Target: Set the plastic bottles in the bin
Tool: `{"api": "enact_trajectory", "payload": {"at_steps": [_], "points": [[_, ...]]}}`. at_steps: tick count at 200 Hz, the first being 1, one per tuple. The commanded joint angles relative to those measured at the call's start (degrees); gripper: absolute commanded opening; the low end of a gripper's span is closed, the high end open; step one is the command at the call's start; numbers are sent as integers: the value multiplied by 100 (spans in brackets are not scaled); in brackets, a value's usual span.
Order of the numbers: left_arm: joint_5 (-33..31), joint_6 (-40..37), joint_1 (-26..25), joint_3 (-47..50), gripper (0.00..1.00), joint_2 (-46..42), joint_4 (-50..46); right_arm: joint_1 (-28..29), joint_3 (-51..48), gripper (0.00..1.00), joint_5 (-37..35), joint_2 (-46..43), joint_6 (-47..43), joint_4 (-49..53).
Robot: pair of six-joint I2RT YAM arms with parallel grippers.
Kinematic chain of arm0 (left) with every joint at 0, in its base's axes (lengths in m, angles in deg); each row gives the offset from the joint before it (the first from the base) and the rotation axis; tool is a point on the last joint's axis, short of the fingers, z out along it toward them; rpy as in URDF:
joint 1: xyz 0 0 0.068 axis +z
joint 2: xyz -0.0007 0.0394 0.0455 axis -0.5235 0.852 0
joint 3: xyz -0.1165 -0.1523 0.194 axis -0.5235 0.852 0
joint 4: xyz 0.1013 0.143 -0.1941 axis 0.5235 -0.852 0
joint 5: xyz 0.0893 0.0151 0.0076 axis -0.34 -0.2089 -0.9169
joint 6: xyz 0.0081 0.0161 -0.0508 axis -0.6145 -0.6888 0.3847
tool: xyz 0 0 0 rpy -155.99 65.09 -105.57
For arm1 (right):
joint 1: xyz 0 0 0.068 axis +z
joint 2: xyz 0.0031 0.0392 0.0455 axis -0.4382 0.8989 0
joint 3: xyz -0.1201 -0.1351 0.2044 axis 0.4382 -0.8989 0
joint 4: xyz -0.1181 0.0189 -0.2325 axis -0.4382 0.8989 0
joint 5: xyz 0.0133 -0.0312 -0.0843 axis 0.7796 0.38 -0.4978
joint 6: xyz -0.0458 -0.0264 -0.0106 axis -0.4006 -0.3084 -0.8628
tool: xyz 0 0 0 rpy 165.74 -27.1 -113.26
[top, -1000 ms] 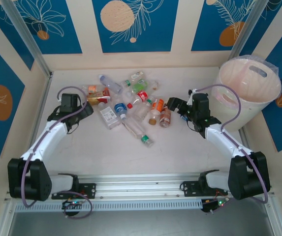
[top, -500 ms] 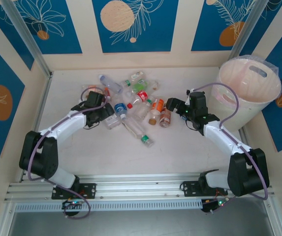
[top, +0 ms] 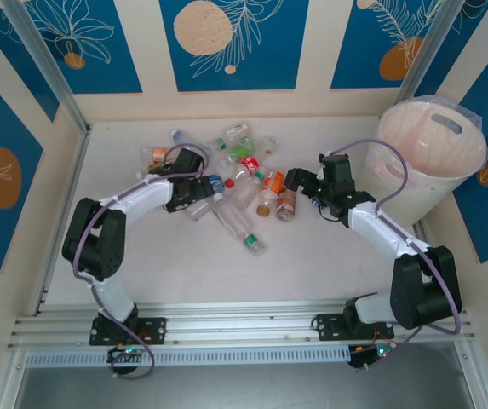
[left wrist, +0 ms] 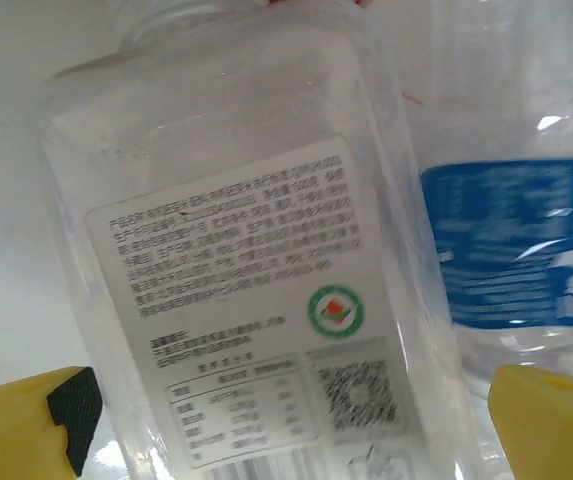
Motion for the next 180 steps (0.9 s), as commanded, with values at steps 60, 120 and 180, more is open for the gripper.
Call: {"api": "enact_trajectory", "payload": {"at_steps": [60, 120, 180], "points": [[-110, 188, -168, -26, 100, 545, -207, 117, 282, 99, -237, 254, -144, 292], [-217, -148, -160, 202, 98, 562, -531, 152, 383, 100, -236, 393, -182, 349], [-81, -670, -46, 1128, 100, -155, -673, 198, 531, 99, -315, 461, -245, 460]]}}
